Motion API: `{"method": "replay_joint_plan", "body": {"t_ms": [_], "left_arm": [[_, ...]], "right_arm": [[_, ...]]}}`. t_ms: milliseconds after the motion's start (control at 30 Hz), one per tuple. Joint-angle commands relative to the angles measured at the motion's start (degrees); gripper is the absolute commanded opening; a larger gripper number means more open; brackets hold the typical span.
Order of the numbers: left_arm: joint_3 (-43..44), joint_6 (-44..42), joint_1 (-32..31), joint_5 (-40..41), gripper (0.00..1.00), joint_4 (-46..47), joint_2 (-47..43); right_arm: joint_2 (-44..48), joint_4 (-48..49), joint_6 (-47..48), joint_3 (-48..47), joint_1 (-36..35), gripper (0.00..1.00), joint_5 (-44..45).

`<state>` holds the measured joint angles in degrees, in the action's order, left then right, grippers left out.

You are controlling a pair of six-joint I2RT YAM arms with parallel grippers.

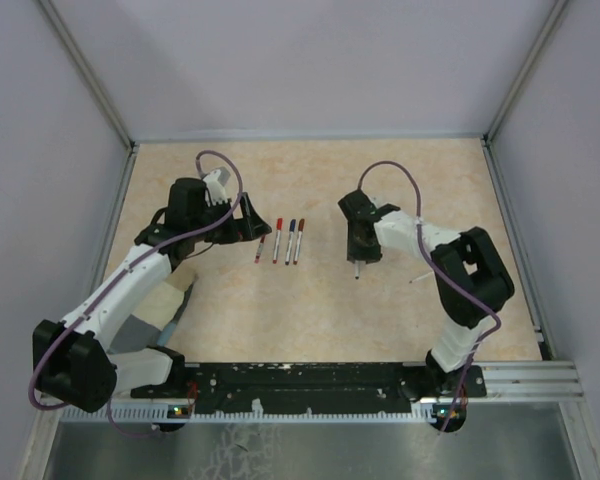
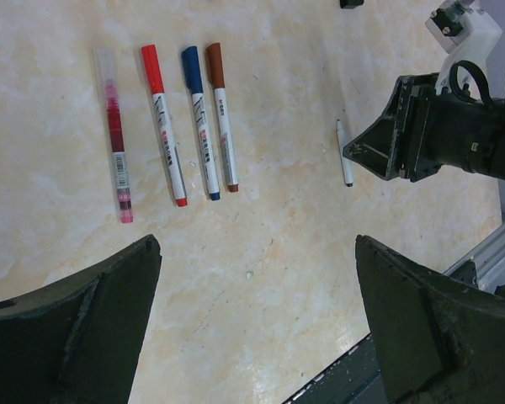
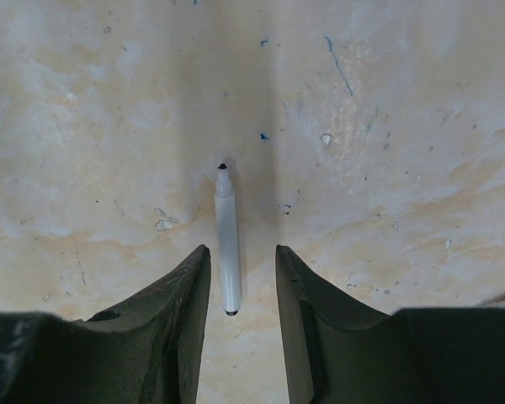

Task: Insert the pens into the pen caps
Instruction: Move the pen to the center of the board.

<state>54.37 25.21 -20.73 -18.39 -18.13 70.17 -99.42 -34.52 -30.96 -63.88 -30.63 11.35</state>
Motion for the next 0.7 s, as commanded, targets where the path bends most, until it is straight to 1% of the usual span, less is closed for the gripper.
{"method": "replay_joint_plan", "body": {"t_ms": [0, 100, 233, 333, 400, 467, 533, 600, 667], "left_arm": [[-0.6, -0.7, 0.3, -1.1, 1.00, 0.0, -1.1], [-0.8, -0.8, 0.4, -1.0, 1.00, -0.1, -1.3], [-0.7, -0.9, 0.4, -1.1, 1.00, -0.2, -1.4], [-0.6, -1.0, 0.3, -1.2, 1.00, -0.4, -1.4], [-0.7, -1.0, 0.3, -1.4, 1.00, -0.5, -1.4], [-0.8, -0.9, 0.4, -1.5, 1.00, -0.3, -1.3], [-0.8, -0.6, 0.3, -1.9, 1.00, -0.2, -1.1], [-0.8, -0.4, 0.4, -2.2, 1.00, -0.1, -1.0], [-0.7, -0.4, 0.3, -2.4, 1.00, -0.1, -0.9]], "right_arm": [[5.3, 0.4, -3.4, 1.6, 0.0, 0.37, 5.7], [12.7, 1.3, -10.9, 6.4, 4.3, 0.38, 8.7], [23.8, 4.1, -19.2, 17.5, 11.8, 0.40, 11.9], [31.0, 1.7, -23.6, 23.0, 14.2, 0.42, 17.6], [34.6, 0.4, -24.8, 25.6, 16.6, 0.44, 18.8], [36.9, 0.2, -24.5, 28.1, 20.5, 0.46, 17.2], [37.7, 1.3, -23.2, 30.4, 25.3, 0.47, 13.6], [37.2, 2.1, -22.6, 31.8, 27.4, 0.47, 11.6], [36.3, 1.9, -22.6, 32.1, 27.7, 0.48, 11.5]]}}
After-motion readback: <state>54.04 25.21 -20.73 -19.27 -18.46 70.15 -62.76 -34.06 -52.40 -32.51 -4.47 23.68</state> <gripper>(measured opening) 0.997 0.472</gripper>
